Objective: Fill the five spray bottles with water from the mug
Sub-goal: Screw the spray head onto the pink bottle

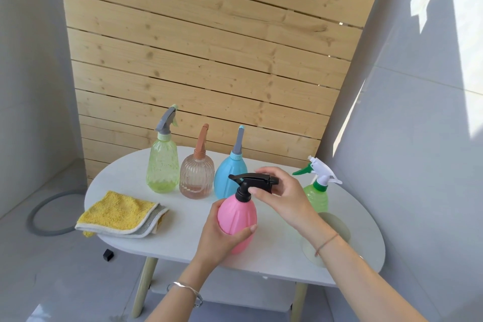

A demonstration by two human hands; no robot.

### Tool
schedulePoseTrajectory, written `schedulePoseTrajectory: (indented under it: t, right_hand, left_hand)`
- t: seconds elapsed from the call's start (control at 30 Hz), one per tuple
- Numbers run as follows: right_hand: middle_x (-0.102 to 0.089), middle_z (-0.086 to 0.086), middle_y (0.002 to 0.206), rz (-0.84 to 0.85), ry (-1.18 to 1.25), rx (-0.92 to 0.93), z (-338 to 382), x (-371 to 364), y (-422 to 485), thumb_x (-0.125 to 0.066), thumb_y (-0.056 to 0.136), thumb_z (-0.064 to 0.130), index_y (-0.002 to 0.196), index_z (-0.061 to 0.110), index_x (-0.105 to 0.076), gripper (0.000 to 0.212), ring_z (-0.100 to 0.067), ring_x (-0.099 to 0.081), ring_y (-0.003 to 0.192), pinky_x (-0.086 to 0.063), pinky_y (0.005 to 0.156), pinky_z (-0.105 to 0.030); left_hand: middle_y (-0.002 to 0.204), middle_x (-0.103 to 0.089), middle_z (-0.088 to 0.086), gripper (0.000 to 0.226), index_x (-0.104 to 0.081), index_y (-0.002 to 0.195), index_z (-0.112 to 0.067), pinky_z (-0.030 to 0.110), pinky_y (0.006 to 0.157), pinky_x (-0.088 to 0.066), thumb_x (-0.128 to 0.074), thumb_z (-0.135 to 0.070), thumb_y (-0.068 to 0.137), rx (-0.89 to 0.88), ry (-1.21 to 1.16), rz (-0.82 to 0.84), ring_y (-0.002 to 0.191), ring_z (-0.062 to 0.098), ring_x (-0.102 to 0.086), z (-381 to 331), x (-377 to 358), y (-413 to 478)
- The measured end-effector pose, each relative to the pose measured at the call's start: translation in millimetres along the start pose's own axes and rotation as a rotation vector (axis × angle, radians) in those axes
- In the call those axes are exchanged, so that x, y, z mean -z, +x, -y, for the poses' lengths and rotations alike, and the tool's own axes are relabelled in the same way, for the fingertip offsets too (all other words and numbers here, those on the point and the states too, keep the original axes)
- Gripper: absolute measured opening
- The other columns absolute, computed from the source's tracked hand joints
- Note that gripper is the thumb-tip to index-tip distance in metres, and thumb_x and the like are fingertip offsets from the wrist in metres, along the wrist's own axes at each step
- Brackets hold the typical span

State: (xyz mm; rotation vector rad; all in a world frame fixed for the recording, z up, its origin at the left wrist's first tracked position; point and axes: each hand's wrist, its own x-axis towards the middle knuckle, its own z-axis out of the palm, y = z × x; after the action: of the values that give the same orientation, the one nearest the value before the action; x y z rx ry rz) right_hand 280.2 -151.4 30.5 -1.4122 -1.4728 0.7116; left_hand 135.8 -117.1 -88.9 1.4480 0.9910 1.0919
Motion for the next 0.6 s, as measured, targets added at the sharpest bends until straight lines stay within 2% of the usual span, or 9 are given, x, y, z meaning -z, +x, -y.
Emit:
schedulePoseTrajectory:
  t: [0.03, 0.1, 0.17, 0.27, 0.47, 0.53, 0.6]
  right_hand:
    - [-0.071, 0.004, 0.099, 0.011, 0.011, 0.001, -0.2, -3.2, 5.3, -0.077, 0.077, 0.007, 0.102, 0.019, -0.066, 0.03, -0.005, -0.067, 0.089, -0.051, 0.081, -0.017]
    - [-0.072, 0.002, 0.097, -0.004, 0.052, 0.014, -0.7, -9.5, 13.6, -0.075, 0.078, 0.002, 0.099, 0.014, -0.07, 0.025, -0.007, -0.067, 0.091, -0.052, 0.084, -0.021]
    - [-0.073, 0.004, 0.091, -0.047, 0.105, 0.016, -1.2, -16.5, 14.8, -0.073, 0.079, -0.001, 0.093, 0.016, -0.071, 0.022, -0.002, -0.067, 0.085, -0.051, 0.08, -0.018]
    - [-0.073, 0.005, 0.087, -0.199, 0.153, 0.025, -6.1, -27.4, 6.8, -0.073, 0.079, 0.0, 0.089, 0.018, -0.07, 0.021, -0.002, -0.068, 0.081, -0.051, 0.077, -0.016]
    - [-0.071, 0.01, 0.083, -0.418, 0.12, 0.034, -9.7, -46.8, 1.2, -0.075, 0.078, 0.007, 0.083, 0.029, -0.065, 0.024, -0.002, -0.067, 0.078, -0.051, 0.073, -0.014]
    - [-0.071, 0.011, 0.082, -0.422, 0.102, 0.035, -8.3, -49.1, 2.2, -0.075, 0.078, 0.007, 0.082, 0.03, -0.065, 0.025, 0.0, -0.067, 0.077, -0.05, 0.073, -0.014]
    - [-0.071, 0.009, 0.082, -0.347, 0.153, 0.015, -5.9, -42.3, 3.8, -0.075, 0.078, 0.005, 0.083, 0.025, -0.067, 0.023, 0.001, -0.066, 0.075, -0.05, 0.072, -0.013]
  left_hand:
    - [0.119, -0.054, -0.019, 0.082, -0.042, 0.122, -0.038, 0.011, 0.072, -0.046, -0.091, -0.05, 0.057, 0.0, 0.002, -0.002, 0.109, 0.002, -0.054, 0.8, -0.3, 0.4]
    - [0.119, -0.055, -0.018, 0.085, -0.043, 0.122, -0.039, 0.012, 0.073, -0.046, -0.089, -0.056, 0.053, 0.001, 0.0, -0.015, 0.109, 0.004, -0.055, 2.8, 0.0, 1.2]
    - [0.119, -0.055, -0.017, 0.085, -0.043, 0.122, -0.039, 0.014, 0.076, -0.047, -0.088, -0.056, 0.052, 0.008, 0.0, -0.034, 0.109, 0.005, -0.056, 5.4, -1.1, 2.4]
    - [0.12, -0.056, -0.014, 0.081, -0.043, 0.126, -0.033, 0.014, 0.077, -0.047, -0.091, -0.041, 0.061, -0.003, 0.014, -0.067, 0.109, 0.008, -0.056, 8.1, -5.7, 1.8]
    - [0.118, -0.055, -0.012, 0.077, -0.041, 0.123, -0.033, 0.012, 0.072, -0.045, -0.09, -0.033, 0.064, -0.038, 0.035, -0.125, 0.106, 0.011, -0.055, 8.2, -12.4, 0.4]
    - [0.119, -0.055, -0.012, 0.078, -0.041, 0.123, -0.033, 0.013, 0.075, -0.045, -0.091, -0.036, 0.063, -0.032, 0.034, -0.113, 0.107, 0.011, -0.055, 6.8, -12.0, 0.2]
    - [0.121, -0.054, -0.012, 0.086, -0.041, 0.124, -0.033, 0.016, 0.08, -0.046, -0.091, -0.047, 0.056, 0.003, 0.002, -0.033, 0.11, 0.01, -0.055, 7.6, -4.9, 1.7]
